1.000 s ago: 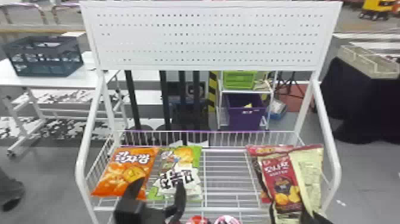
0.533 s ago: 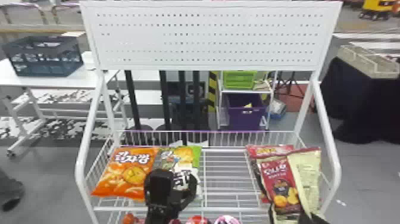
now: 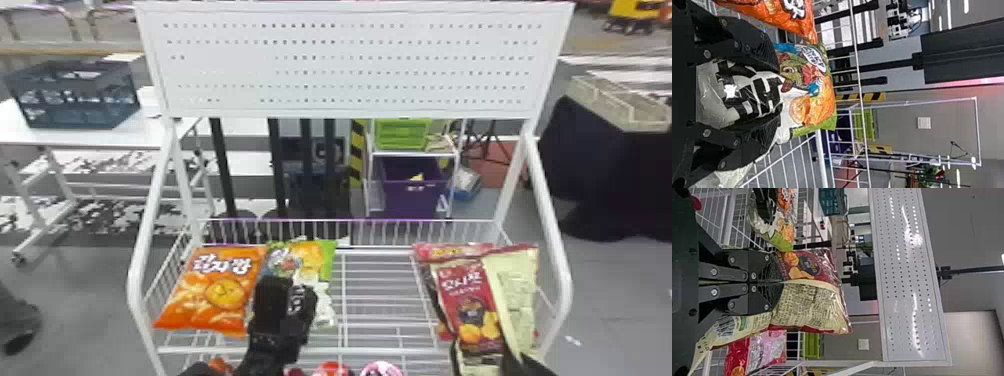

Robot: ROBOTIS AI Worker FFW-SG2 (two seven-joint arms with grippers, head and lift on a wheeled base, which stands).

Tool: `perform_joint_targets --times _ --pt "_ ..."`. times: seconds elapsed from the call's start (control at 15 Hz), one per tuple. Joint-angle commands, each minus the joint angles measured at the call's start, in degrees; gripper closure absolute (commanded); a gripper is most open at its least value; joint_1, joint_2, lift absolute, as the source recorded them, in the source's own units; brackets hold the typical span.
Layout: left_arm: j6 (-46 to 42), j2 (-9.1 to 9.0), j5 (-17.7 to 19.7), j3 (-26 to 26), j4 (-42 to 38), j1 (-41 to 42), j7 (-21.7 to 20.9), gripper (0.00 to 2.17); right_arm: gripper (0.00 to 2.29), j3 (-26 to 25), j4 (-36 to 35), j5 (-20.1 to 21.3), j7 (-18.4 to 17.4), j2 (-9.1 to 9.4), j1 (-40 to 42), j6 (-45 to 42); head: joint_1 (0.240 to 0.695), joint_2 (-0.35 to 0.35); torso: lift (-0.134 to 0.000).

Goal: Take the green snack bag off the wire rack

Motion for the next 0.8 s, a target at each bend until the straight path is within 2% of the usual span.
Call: perform_joint_targets --times 0.0,0.33,0.73 --pt "2.9 0.10 0.2 0.4 -2.5 0.9 -1.2 1.89 2.24 0.0 -0.1 0.0 0.0 0.00 0.0 0.0 0.499 0.000 0.000" --pt "4.6 1.50 0.0 3.7 -16.2 8.3 -0.9 1.90 2.24 0.4 -0.2 0.0 0.0 -0.09 -0.1 0.0 0.499 0.000 0.000" --pt "1.7 6.69 -3.4 12.4 -38.0 26.6 2.1 1.89 2.24 1.1 -0.6 0.0 0.0 -0.18 -0.2 -0.2 0.499 0.000 0.000"
